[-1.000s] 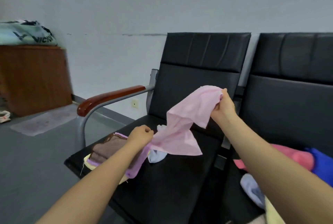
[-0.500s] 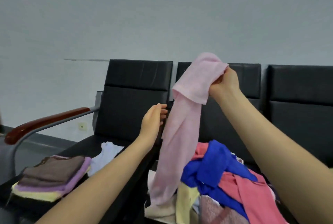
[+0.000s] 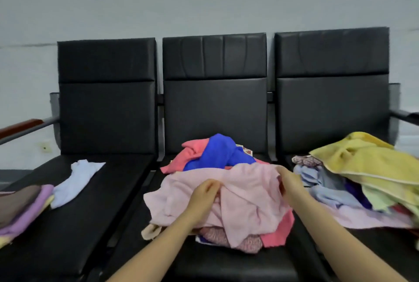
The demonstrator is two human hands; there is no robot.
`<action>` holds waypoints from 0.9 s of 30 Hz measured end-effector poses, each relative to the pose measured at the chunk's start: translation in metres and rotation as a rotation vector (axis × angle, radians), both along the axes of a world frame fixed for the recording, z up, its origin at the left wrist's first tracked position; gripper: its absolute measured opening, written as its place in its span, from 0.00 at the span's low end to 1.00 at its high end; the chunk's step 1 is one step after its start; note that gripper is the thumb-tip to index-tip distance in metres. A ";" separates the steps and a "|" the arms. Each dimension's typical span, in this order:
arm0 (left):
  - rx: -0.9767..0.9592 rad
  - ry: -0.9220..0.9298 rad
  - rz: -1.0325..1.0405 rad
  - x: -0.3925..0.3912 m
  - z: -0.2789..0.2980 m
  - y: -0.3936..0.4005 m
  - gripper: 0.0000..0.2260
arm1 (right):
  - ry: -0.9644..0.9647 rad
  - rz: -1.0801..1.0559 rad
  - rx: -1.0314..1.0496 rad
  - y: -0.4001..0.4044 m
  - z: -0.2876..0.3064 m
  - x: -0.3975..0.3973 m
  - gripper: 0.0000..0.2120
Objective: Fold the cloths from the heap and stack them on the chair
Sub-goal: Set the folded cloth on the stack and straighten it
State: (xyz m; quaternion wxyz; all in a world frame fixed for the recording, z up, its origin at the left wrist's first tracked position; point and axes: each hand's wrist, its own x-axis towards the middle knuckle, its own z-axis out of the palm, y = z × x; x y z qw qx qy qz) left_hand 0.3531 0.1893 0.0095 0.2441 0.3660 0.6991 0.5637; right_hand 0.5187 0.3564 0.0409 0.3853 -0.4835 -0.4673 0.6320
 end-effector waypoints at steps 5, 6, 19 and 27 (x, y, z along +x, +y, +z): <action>0.015 0.129 0.017 -0.001 -0.013 0.010 0.05 | -0.450 0.022 0.375 0.004 -0.047 0.018 0.30; 0.024 0.119 0.006 -0.001 -0.011 0.013 0.08 | -0.529 0.019 0.502 0.002 -0.046 0.020 0.33; 0.169 -0.091 -0.116 -0.002 0.017 0.029 0.06 | -0.404 0.432 0.886 -0.025 -0.021 0.011 0.15; 0.136 0.095 -0.235 0.007 0.043 0.005 0.11 | -0.169 0.403 0.807 -0.033 0.008 0.035 0.13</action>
